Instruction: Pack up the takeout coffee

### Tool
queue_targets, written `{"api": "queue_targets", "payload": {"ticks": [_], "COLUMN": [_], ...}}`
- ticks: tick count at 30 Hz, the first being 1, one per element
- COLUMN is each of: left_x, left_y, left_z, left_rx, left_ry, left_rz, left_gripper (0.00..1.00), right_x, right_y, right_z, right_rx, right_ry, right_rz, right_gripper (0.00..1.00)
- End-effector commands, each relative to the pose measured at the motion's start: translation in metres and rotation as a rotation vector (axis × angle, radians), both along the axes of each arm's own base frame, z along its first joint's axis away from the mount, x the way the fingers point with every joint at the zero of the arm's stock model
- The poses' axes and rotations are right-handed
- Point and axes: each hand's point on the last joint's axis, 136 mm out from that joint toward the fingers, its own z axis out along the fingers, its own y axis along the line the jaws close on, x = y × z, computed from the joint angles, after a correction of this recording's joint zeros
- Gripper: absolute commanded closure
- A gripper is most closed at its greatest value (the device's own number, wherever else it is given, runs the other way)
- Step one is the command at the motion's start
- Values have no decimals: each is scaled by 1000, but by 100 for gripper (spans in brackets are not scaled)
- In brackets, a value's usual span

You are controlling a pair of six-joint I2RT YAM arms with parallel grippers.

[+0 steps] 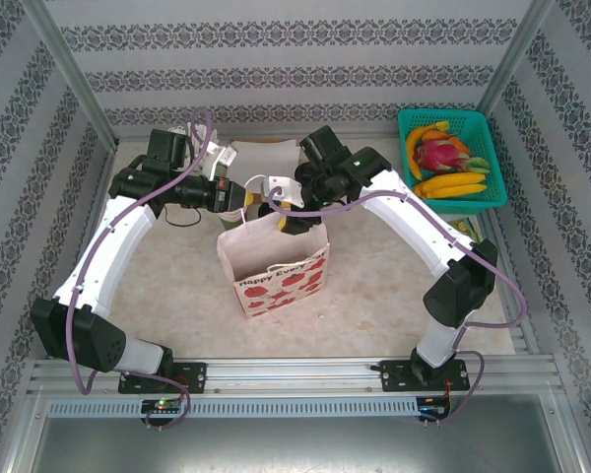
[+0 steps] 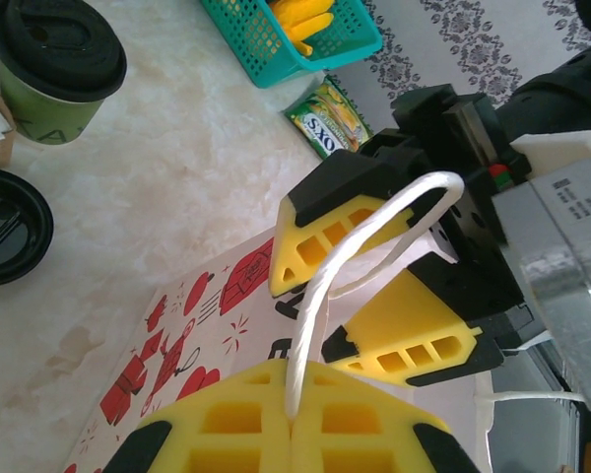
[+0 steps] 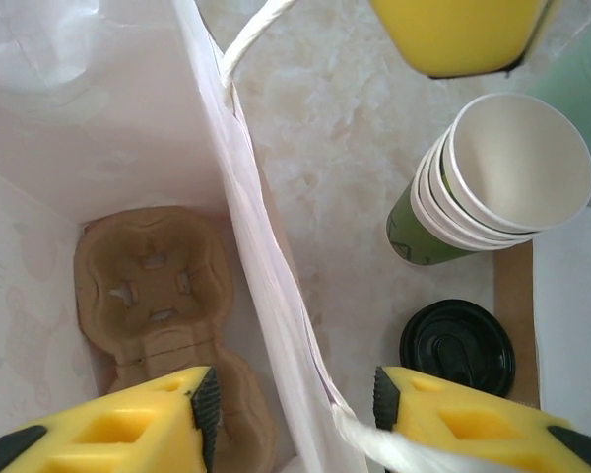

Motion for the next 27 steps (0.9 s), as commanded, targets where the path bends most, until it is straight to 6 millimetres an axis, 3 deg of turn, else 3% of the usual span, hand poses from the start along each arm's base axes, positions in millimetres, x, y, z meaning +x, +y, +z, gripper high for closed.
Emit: {"api": "queue_targets", "payload": {"ticks": [1,5,8,16,19,23,27], "left_x": [2,-2,-3,-17,-12,-1,17], "left_y": [-2,-5,-6,-7,3,20,56], "left_z": [9,17,19,34,35,38,30], "left_rx": [-43,-67,-79,-110,-57,-2,102], "left_ry": [-32,-51,-54,-101,-131,-175,-177], "left_rz": [-24,-49,-60,-93,-11,153,424], "left_gripper": [100,100,100,88,75,27,2], "right_x": [-11,-15,-18,-30,-35,-37,-34], "right_y": [3,-3,-4,-9,-14,-20,-24], "right_z": [4,2,6,17,16,15,20], "right_rx": [23,-2,8,54,59,86,112], "right_ry": [39,44,57,161,184,192,240], "right_rz": [40,27,11,-122,-200,-336,-502], "right_gripper": [57,69,88,100,100,100,100]}}
